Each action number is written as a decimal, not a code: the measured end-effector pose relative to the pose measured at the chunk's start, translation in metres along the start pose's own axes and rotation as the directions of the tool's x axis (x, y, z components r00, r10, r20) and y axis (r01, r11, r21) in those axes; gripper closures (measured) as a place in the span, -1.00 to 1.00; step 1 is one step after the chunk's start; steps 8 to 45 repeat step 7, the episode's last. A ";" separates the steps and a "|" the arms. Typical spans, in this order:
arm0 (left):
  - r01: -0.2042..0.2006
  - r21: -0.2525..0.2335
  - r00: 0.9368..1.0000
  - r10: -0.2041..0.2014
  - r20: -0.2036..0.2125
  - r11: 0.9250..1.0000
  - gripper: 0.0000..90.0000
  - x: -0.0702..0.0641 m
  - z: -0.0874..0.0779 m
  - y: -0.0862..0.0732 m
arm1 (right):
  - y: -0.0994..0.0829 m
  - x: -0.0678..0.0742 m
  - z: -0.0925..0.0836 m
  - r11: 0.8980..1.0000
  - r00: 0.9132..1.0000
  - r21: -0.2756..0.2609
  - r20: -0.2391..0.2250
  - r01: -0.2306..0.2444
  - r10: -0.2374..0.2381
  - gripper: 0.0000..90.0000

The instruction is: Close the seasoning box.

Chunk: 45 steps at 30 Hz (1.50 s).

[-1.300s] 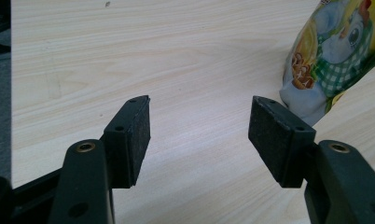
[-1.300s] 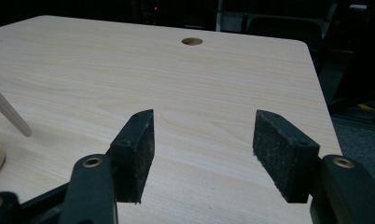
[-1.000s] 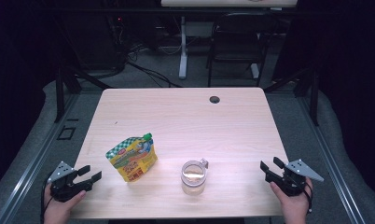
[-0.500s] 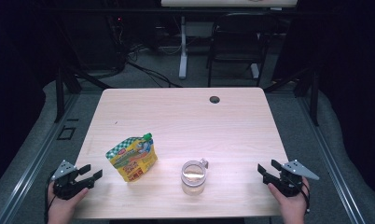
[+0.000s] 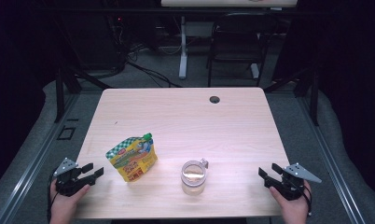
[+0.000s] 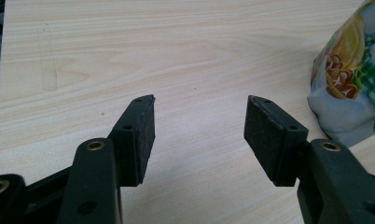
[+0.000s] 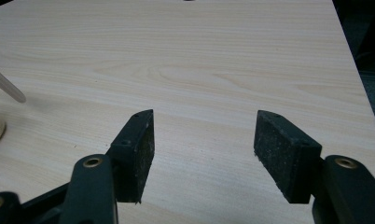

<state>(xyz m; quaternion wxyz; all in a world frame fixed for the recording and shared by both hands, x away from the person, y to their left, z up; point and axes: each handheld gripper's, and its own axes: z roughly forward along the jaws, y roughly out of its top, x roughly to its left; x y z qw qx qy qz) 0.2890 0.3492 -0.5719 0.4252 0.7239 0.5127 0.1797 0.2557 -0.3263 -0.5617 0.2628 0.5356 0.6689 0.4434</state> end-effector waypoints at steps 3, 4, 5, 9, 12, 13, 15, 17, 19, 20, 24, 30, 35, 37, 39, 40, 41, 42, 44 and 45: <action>0.013 -0.020 0.999 -0.012 0.032 1.000 -0.03 0.003 0.001 0.000 | -0.001 -0.002 -0.003 1.000 1.000 -0.011 0.004 -0.011 0.011 -0.15; 0.017 -0.027 0.999 -0.016 0.036 1.000 -0.03 0.004 0.001 0.001 | -0.001 -0.002 -0.003 1.000 1.000 -0.023 -0.004 -0.020 0.020 -0.15; 0.025 -0.035 0.999 -0.024 0.041 0.999 -0.03 0.005 0.000 0.001 | -0.001 -0.003 -0.003 1.000 1.000 -0.022 0.003 -0.017 0.017 -0.15; 0.031 -0.046 0.999 -0.029 0.042 0.998 -0.04 0.005 0.000 0.001 | -0.001 -0.003 -0.003 0.999 1.000 -0.035 0.004 -0.017 0.017 -0.15; 0.031 -0.046 0.999 -0.029 0.042 0.998 -0.04 0.005 0.000 0.001 | -0.001 -0.003 -0.003 0.999 1.000 -0.035 0.004 -0.017 0.017 -0.15; 0.031 -0.046 0.999 -0.029 0.042 0.998 -0.04 0.005 0.000 0.001 | -0.001 -0.003 -0.003 0.999 1.000 -0.035 0.004 -0.017 0.017 -0.15; 0.031 -0.046 0.999 -0.029 0.042 0.998 -0.04 0.005 0.000 0.001 | -0.001 -0.003 -0.003 0.999 1.000 -0.035 0.004 -0.017 0.017 -0.15; 0.031 -0.046 0.999 -0.029 0.042 0.998 -0.04 0.005 0.000 0.001 | -0.001 -0.003 -0.003 0.999 1.000 -0.035 0.004 -0.017 0.017 -0.15; 0.031 -0.046 0.999 -0.029 0.042 0.998 -0.04 0.005 0.000 0.001 | -0.001 -0.003 -0.003 0.999 1.000 -0.035 0.004 -0.017 0.017 -0.15; 0.031 -0.046 0.999 -0.029 0.042 0.998 -0.04 0.005 0.000 0.001 | -0.001 -0.003 -0.003 0.999 1.000 -0.035 0.004 -0.017 0.017 -0.15; 0.031 -0.046 0.999 -0.029 0.042 0.998 -0.04 0.005 0.000 0.001 | -0.001 -0.003 -0.003 0.999 1.000 -0.035 0.004 -0.017 0.017 -0.15; 0.031 -0.046 0.999 -0.029 0.042 0.998 -0.04 0.005 0.000 0.001 | -0.001 -0.003 -0.003 0.999 1.000 -0.035 0.004 -0.017 0.017 -0.15; 0.031 -0.046 0.999 -0.029 0.042 0.998 -0.04 0.005 0.000 0.001 | -0.001 -0.003 -0.003 0.999 1.000 -0.035 0.004 -0.017 0.017 -0.15; 0.031 -0.046 0.999 -0.029 0.042 0.998 -0.04 0.005 0.000 0.001 | -0.001 -0.003 -0.003 0.999 1.000 -0.035 0.004 -0.017 0.017 -0.15; 0.031 -0.046 0.999 -0.029 0.042 0.998 -0.04 0.005 0.000 0.001 | -0.001 -0.003 -0.003 0.999 1.000 -0.035 0.004 -0.017 0.017 -0.15; 0.031 -0.046 0.999 -0.029 0.042 0.998 -0.04 0.005 0.000 0.001 | -0.001 -0.003 -0.003 0.999 1.000 -0.035 0.004 -0.017 0.017 -0.15; 0.031 -0.046 0.999 -0.029 0.042 0.998 -0.04 0.005 0.000 0.001 | -0.001 -0.003 -0.003 0.999 1.000 -0.035 0.004 -0.017 0.017 -0.15; 0.031 -0.046 0.999 -0.029 0.042 0.998 -0.04 0.005 0.000 0.001 | -0.001 -0.003 -0.003 0.999 1.000 -0.035 0.004 -0.017 0.017 -0.15; 0.031 -0.046 0.999 -0.029 0.042 0.998 -0.04 0.005 0.000 0.001 | -0.001 -0.003 -0.003 0.999 1.000 -0.035 0.004 -0.017 0.017 -0.15; 0.031 -0.046 0.999 -0.029 0.042 0.998 -0.04 0.005 0.000 0.001 | -0.001 -0.003 -0.003 0.999 1.000 -0.035 0.004 -0.017 0.017 -0.15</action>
